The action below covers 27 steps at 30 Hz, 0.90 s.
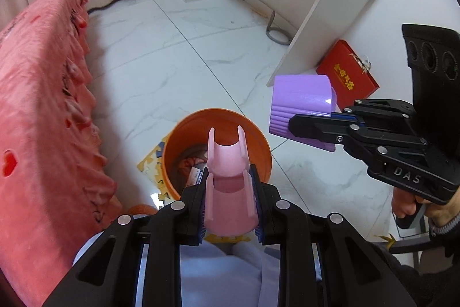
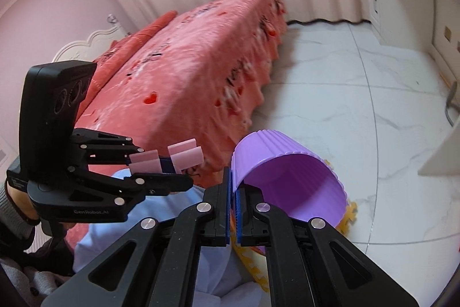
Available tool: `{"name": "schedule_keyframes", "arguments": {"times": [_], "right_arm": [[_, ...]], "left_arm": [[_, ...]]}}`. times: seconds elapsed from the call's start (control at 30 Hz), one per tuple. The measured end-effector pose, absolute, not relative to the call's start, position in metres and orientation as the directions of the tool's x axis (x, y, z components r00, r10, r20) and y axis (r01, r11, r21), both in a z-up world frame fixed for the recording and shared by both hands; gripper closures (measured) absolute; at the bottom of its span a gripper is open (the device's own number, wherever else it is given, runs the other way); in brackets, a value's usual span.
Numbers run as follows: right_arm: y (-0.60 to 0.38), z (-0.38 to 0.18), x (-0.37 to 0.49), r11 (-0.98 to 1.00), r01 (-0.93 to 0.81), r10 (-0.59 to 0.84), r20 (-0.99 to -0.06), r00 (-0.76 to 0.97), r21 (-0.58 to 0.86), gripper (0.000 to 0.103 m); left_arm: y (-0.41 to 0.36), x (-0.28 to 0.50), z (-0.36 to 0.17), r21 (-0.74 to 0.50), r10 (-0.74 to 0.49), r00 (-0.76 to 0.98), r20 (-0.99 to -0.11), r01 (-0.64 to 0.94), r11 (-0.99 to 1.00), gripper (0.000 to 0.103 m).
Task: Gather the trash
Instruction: 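Carry the pink ribbon and purple cup over the orange bin, then open the left gripper to drop the ribbon while the right drops the cup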
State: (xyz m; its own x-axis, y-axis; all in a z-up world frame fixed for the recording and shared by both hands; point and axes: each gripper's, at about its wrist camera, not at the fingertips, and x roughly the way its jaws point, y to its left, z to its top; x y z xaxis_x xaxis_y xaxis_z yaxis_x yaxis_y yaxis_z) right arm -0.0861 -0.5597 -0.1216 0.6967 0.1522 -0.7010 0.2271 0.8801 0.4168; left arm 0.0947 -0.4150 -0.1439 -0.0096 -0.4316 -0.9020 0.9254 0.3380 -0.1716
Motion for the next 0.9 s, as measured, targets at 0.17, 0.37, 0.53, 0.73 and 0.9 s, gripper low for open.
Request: {"name": "schedule_keyframes", "arguments": {"times": [0.17, 0.37, 0.53, 0.73, 0.9], "right_arm": [[-0.578, -0.137, -0.083, 0.864, 0.259, 0.150, -0.710, 0.688, 0.433, 0.100], [-0.585, -0.150, -0.078, 0.852, 0.282, 0.153, -0.724, 0.673, 0.442, 0.100], [-0.578, -0.157, -0.069, 0.850, 0.270, 0.182, -0.733, 0.656, 0.453, 0.100], [-0.566, -0.169, -0.053, 0.855, 0.281, 0.188, -0.766, 0.615, 0.436, 0.085], [-0.565, -0.173, -0.053, 0.856, 0.300, 0.172, -0.779, 0.603, 0.421, 0.067]], "left_arm": [[-0.431, 0.105, -0.162, -0.164, -0.394, -0.020, -0.919, 0.929, 0.333, 0.075], [-0.442, 0.110, -0.171, -0.133, -0.379, 0.016, -0.925, 0.922, 0.364, 0.039], [-0.436, 0.110, -0.169, -0.123, -0.362, 0.022, -0.932, 0.919, 0.374, 0.039], [-0.425, 0.112, -0.168, -0.118, -0.351, 0.032, -0.936, 0.910, 0.398, 0.039], [-0.416, 0.114, -0.166, -0.111, -0.351, 0.047, -0.935, 0.902, 0.417, 0.039]]}}
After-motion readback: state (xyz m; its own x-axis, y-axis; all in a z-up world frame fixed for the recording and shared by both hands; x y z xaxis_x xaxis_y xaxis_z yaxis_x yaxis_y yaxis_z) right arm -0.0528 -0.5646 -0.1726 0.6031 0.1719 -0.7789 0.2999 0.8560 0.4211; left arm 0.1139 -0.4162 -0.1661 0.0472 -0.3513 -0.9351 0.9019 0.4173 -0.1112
